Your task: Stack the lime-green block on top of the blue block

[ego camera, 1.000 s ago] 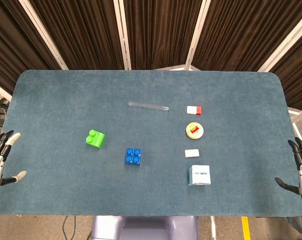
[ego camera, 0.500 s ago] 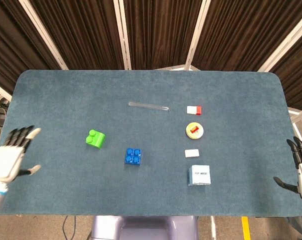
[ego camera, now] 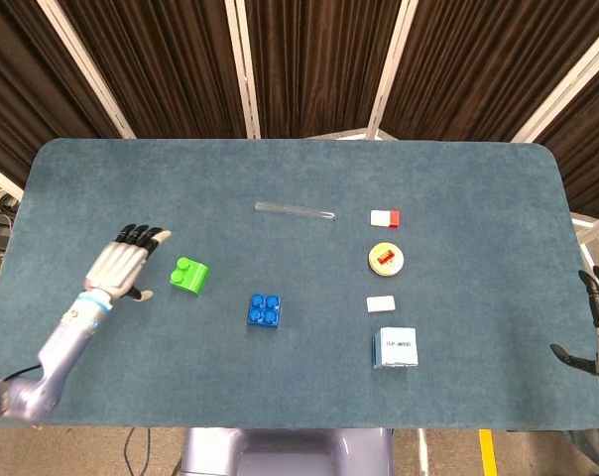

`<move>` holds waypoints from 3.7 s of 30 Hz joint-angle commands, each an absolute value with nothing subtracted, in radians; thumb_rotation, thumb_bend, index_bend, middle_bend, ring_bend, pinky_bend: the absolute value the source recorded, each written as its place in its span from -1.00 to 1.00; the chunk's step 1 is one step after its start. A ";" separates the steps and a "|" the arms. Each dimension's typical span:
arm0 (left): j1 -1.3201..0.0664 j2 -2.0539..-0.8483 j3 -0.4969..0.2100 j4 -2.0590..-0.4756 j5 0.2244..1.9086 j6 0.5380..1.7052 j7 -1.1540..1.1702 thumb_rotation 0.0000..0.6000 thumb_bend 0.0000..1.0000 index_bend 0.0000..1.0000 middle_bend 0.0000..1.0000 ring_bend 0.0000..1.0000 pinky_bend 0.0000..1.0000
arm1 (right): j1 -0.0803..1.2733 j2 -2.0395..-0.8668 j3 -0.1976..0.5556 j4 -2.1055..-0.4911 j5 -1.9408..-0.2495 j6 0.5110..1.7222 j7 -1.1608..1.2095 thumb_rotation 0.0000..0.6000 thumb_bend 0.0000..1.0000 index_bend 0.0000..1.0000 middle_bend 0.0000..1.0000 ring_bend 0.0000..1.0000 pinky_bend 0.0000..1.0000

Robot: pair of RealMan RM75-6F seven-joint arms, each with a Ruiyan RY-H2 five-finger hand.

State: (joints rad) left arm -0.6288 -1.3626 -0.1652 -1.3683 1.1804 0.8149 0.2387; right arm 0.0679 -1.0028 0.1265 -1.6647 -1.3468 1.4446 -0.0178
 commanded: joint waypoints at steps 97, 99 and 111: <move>-1.107 -1.699 -0.203 -1.719 0.421 1.158 0.923 1.00 -0.94 0.00 0.02 -0.16 -0.24 | 0.044 -0.960 0.127 -1.660 -1.344 1.441 0.087 1.00 -0.99 -0.97 -1.00 -1.00 -1.00; -1.108 -1.705 -0.199 -1.711 0.423 1.160 0.925 1.00 -0.94 0.00 0.02 -0.16 -0.24 | 0.044 -0.959 0.127 -1.660 -1.345 1.441 0.087 1.00 -0.99 -0.97 -1.00 -1.00 -1.00; -1.108 -1.730 -0.190 -1.679 0.428 1.152 0.919 1.00 -0.94 -0.05 -0.06 -0.21 -0.27 | 0.044 -0.958 0.127 -1.659 -1.344 1.440 0.091 1.00 -0.99 -0.97 -1.00 -1.00 -1.00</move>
State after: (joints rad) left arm -1.1084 -1.7296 -0.1901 -1.6792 0.4277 1.1520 0.9188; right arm 0.0440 -0.9582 0.1270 -1.6591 -1.3439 1.4399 0.0910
